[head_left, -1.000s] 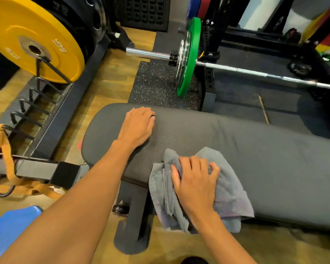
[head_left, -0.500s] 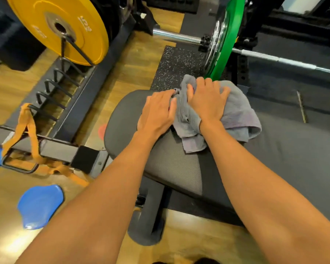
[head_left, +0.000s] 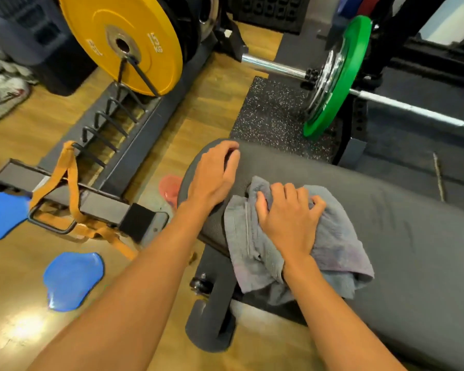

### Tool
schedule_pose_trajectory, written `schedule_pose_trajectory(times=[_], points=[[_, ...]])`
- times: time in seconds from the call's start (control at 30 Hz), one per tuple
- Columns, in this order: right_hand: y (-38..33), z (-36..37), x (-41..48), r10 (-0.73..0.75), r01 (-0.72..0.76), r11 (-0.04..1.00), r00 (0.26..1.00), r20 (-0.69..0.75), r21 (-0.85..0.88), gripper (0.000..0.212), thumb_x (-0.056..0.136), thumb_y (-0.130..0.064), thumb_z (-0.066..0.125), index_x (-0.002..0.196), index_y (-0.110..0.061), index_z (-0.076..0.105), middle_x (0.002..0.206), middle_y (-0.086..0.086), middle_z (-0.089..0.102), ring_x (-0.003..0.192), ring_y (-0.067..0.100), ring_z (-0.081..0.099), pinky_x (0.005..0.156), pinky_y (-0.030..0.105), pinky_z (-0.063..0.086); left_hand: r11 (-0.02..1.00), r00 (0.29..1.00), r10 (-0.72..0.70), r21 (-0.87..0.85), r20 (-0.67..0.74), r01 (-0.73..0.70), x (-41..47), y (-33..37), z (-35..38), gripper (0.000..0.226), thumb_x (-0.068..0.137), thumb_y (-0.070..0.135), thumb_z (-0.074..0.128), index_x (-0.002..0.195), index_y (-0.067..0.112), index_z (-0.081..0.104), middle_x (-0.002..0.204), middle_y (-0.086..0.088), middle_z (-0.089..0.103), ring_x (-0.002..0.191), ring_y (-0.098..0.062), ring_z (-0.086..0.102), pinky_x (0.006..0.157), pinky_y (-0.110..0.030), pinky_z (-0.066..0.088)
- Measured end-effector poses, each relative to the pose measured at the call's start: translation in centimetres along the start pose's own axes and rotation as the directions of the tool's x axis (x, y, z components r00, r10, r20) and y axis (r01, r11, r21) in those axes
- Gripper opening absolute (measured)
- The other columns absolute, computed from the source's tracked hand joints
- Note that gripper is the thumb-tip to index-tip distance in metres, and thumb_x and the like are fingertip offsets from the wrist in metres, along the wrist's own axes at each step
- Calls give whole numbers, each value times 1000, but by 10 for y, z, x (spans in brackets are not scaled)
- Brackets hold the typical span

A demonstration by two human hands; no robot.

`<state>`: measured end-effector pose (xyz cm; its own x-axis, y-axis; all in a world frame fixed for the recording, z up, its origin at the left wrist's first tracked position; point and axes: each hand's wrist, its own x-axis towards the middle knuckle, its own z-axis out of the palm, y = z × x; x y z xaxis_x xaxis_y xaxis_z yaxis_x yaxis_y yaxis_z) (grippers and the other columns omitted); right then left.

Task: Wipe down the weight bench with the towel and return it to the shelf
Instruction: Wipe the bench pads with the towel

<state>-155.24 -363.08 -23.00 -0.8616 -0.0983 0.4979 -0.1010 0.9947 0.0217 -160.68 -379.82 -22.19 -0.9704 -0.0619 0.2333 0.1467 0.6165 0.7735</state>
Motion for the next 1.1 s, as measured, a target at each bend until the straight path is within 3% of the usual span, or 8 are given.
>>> schedule_pose_trajectory(times=[0.1,0.2,0.43,0.53,0.73,0.9,1.0,1.1], points=[[-23,44,75,56,-55,998,998,-5,27,30,92,-42,44,85,-17,59,78,4,59,77,28,54,81,45,32,973,988,-63,-231,-139,29,4,-8,4,48,94,45,40,133,17,48,128,4,58,117,-4,56,95,-16,41],[-42,64,131,29,-37,998,990,136,57,35,92,-41,38,91,-15,60,87,7,63,86,30,54,80,44,31,955,985,-89,-292,-146,43,10,-12,5,53,95,44,43,140,17,39,138,2,51,126,-8,51,100,-21,40],[-57,23,73,1,-16,993,992,123,120,29,92,-41,44,91,-15,59,87,7,60,86,29,55,85,46,36,911,946,-229,-393,-230,126,8,-5,-8,49,92,45,44,132,17,48,125,-2,57,110,12,53,93,-9,40],[-67,-10,16,-29,11,986,994,107,165,25,90,-41,48,89,-18,57,84,5,58,81,29,53,85,47,35,780,911,-399,-561,-105,277,14,-6,-23,33,88,52,43,98,26,62,105,-3,65,108,-17,62,101,-37,46],[-88,-10,21,-79,67,985,994,72,159,24,91,-39,47,87,-18,60,81,3,60,78,27,56,84,47,42,751,900,-433,-573,-51,329,14,-10,-37,30,100,35,43,84,23,66,90,3,66,91,-14,65,84,-26,50],[-106,20,81,-32,-13,961,987,158,276,31,99,-41,38,97,-21,62,92,3,64,90,27,54,87,47,34,883,889,-416,-319,-192,345,13,-11,-45,27,100,29,40,107,19,65,95,10,60,83,-3,54,61,1,34],[-100,21,98,14,-144,836,970,241,529,30,98,-46,39,91,-28,62,93,-3,61,97,23,51,91,47,27,888,879,-441,-232,-184,397,3,-8,-51,30,98,22,44,122,17,61,108,9,58,98,-5,52,66,-6,35],[-68,5,105,-55,-289,482,932,358,827,31,96,-40,48,76,-19,61,79,-3,58,86,18,54,87,44,34,901,886,-427,-163,-180,401,-5,7,-51,26,96,22,48,112,18,67,106,4,66,98,-10,57,76,-20,42]])
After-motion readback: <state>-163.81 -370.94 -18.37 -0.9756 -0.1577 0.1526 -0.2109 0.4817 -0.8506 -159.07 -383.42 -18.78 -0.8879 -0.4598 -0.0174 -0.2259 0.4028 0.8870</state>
